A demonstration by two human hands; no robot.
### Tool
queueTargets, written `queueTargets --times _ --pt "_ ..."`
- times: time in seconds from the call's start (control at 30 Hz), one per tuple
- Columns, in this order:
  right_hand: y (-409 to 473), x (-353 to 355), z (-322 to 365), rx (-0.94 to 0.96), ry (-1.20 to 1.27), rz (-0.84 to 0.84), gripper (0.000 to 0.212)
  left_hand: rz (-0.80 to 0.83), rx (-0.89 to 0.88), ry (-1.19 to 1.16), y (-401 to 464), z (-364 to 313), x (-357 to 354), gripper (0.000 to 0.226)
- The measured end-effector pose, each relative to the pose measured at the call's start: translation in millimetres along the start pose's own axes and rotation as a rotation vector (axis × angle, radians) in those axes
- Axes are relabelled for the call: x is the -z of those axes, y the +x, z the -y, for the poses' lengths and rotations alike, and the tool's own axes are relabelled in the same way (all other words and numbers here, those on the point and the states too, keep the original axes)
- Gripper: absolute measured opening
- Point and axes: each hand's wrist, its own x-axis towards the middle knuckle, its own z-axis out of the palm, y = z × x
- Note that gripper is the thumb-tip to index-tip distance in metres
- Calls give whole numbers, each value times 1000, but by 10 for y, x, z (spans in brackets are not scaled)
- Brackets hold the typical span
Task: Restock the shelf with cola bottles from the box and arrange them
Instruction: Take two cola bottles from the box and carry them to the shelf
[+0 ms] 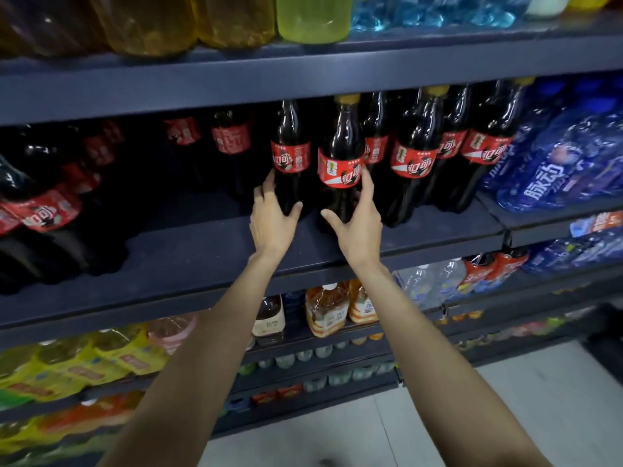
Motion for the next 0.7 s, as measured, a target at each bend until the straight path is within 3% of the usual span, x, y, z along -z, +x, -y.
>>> queueTargets --times 0.13,0.23,0.4,0.57,0.7 --pt "6 -20 47 -9 -25 31 92 29 91 -102 -27 -115 52 74" --pt "-26 84 41 -36 -84 132 89 184 166 -109 -120 -289 164 79" --pt "-269 499 20 74 -364 271 66 352 108 -36 -511 -620 446 75" --pt "-691 1300 -82 169 -448 330 40 312 -24 -91 -1147 -1000 510 45" --pt "-1214 2059 -358 164 -435 273 32 227 -132 -325 -1856 -1345 268 28"
